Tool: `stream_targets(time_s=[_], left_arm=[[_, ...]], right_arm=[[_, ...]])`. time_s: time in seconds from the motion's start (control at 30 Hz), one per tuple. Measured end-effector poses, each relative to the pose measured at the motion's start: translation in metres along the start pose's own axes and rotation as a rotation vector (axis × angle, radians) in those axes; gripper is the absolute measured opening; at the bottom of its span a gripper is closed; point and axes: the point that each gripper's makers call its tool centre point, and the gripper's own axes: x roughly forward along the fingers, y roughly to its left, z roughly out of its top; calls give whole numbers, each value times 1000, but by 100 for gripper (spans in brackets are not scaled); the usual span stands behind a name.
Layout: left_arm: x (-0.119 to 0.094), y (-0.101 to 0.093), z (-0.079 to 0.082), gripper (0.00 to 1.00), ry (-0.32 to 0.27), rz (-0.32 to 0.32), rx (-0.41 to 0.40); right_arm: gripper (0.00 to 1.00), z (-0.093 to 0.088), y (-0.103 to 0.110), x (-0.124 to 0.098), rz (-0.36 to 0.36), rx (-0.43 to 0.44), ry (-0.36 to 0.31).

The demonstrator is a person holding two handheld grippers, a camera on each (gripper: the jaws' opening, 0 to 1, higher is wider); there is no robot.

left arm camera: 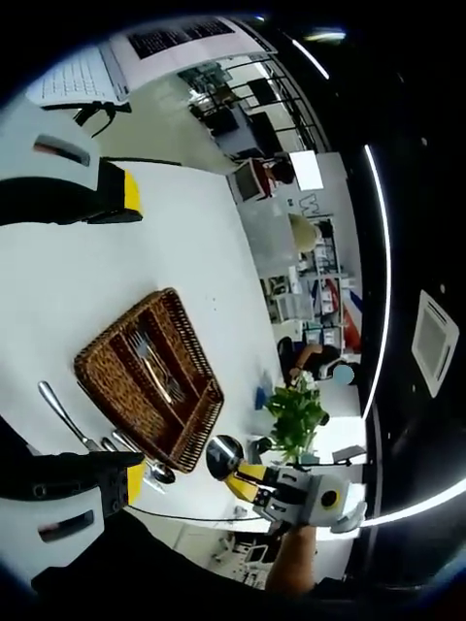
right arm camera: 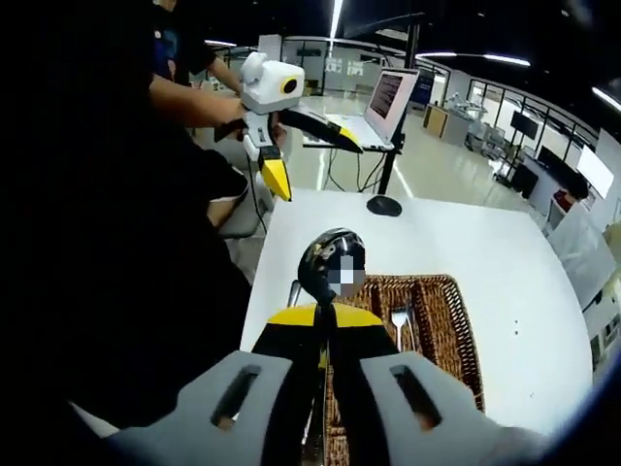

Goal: Arrange the knives, forks, and spoons in their matching storage slots by inserting each utensil handle-first until every utensil is classified and aligned in the correct compartment

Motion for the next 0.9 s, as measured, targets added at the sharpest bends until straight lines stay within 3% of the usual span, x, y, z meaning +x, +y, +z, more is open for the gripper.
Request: stream_targets(time_s=[0.1, 0.4, 0.47, 0.6, 0.9], left_arm=[[1, -6, 8, 99, -45, -18, -37], [-1, -10, 2, 99, -29, -17, -35], [-2, -10, 2, 99, -27, -17, -37], [-3, -8, -1, 99, -10, -3, -7], [-3, -14, 4, 99, -18, -14, -26]], right_arm=[[1, -1, 1, 0, 1, -11, 7], [1, -2, 4, 0, 25, -49, 19], [1, -3, 5, 2, 36, -22, 28], [1, -3, -1, 4, 26, -30, 27], [1, -2, -25, 1, -3, -50, 13]])
